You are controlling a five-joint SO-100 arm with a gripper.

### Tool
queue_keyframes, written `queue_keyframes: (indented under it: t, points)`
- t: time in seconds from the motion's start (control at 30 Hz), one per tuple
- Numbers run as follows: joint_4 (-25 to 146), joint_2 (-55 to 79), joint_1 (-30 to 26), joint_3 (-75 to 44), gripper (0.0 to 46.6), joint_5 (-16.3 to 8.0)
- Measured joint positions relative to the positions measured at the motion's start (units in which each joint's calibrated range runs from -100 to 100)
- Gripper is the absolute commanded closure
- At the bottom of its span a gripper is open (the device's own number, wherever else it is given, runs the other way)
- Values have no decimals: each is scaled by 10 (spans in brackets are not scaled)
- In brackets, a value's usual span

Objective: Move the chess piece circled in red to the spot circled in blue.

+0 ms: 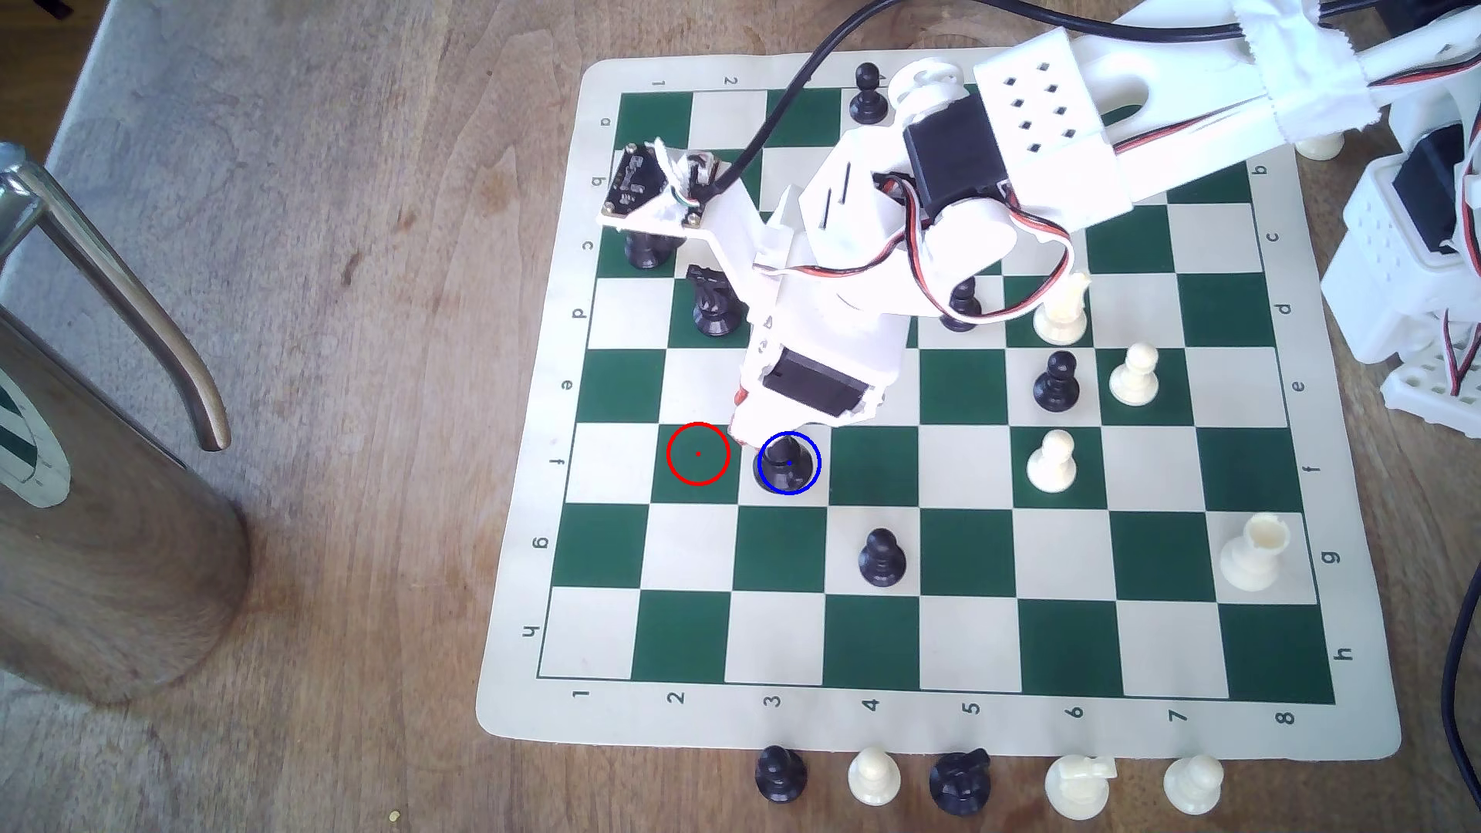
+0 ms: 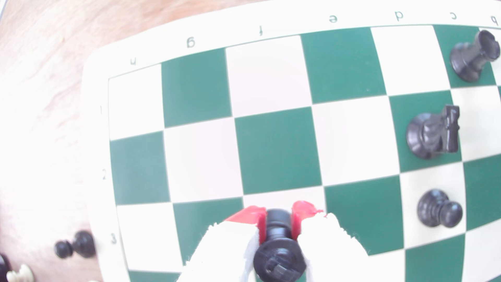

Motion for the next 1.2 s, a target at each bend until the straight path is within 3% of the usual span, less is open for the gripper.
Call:
queue_keyframes:
  t: [0.27,0.33,0.37,0.47,0.73,1.2]
  points:
    - [0,14,-1,0,425,1]
    - [0,14,-1,0,388,3]
    - [0,14,-1,0,331,3]
    - [0,25,-1,0,250,3]
    - [24,28,-1,0,219,13]
    - [116,9,-1,0,210,21]
